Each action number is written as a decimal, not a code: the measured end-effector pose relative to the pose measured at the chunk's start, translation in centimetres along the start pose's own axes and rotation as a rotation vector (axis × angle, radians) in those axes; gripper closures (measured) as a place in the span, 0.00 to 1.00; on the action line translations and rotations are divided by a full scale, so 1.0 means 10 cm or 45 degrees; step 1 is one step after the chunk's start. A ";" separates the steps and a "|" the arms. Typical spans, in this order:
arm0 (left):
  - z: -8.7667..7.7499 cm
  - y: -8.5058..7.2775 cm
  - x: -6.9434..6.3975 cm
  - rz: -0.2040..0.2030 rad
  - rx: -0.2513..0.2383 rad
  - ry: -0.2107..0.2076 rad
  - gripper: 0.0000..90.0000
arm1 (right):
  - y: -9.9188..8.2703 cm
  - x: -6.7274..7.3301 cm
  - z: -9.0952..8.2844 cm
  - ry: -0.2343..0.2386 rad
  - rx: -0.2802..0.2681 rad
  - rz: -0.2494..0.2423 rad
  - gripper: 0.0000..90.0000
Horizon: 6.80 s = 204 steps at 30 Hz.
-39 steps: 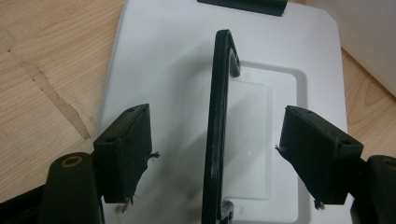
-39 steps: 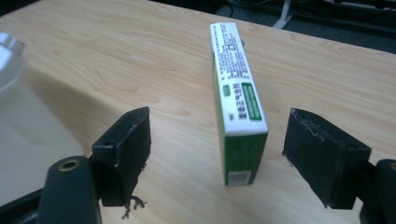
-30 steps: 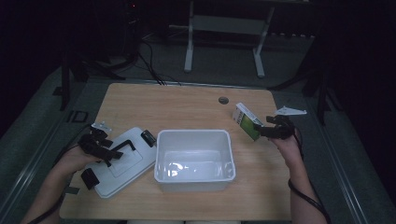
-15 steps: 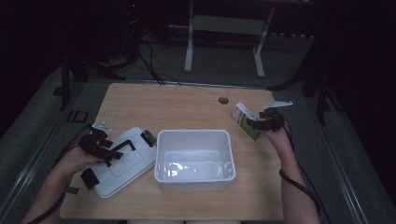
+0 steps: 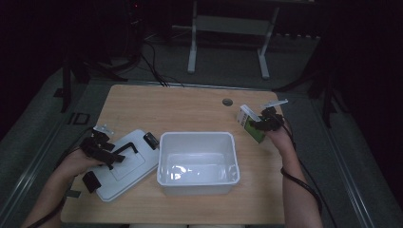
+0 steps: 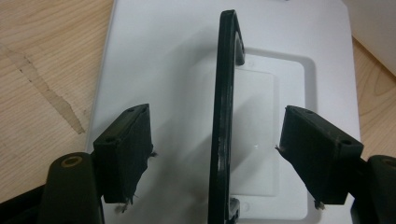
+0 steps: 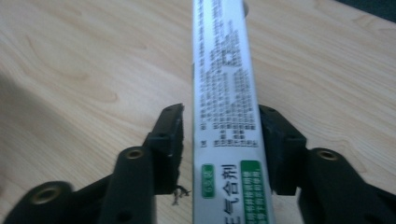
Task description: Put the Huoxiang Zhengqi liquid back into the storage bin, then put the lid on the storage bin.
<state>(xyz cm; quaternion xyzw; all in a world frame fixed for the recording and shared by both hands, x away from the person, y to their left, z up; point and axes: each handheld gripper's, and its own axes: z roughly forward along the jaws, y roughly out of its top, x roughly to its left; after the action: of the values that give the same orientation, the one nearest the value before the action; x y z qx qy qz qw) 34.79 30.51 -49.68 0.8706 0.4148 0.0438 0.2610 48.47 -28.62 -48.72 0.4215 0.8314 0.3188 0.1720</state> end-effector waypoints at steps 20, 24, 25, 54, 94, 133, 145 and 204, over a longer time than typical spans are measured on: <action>-0.05 0.03 -0.03 0.012 -0.012 0.009 0.28 | -0.08 0.06 -0.26 0.034 -0.026 -0.046 0.71; -0.05 0.03 -0.04 0.014 -0.010 0.010 0.28 | -0.11 0.09 -0.40 0.046 -0.036 -0.047 0.71; -0.05 0.03 -0.04 0.015 -0.011 0.011 0.28 | -0.12 0.10 -0.43 0.052 -0.036 -0.048 0.71; -0.10 0.04 -0.10 0.026 -0.007 0.004 0.28 | 0.12 0.74 -1.54 0.251 -0.199 -0.303 0.71; -0.12 0.01 -0.10 0.027 0.004 0.001 0.28 | 0.40 2.08 -1.23 0.832 -0.177 -0.901 0.71; -0.13 -0.04 -0.08 0.037 -0.001 0.011 0.28 | 0.23 2.51 -0.35 0.802 0.312 -0.990 0.70; -0.15 -0.04 -0.09 0.036 -0.002 0.025 0.28 | 0.21 2.52 -0.37 0.780 0.394 -0.993 0.67; -0.88 0.20 -0.14 0.248 -0.075 -0.041 0.93 | -1.21 0.64 -0.75 0.364 -0.178 0.075 0.16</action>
<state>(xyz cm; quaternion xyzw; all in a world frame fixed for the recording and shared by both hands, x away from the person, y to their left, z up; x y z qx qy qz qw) 32.68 32.06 -40.95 0.8993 0.3226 0.0672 0.2875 33.36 -31.65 -51.47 0.3828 0.8104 0.4377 0.0714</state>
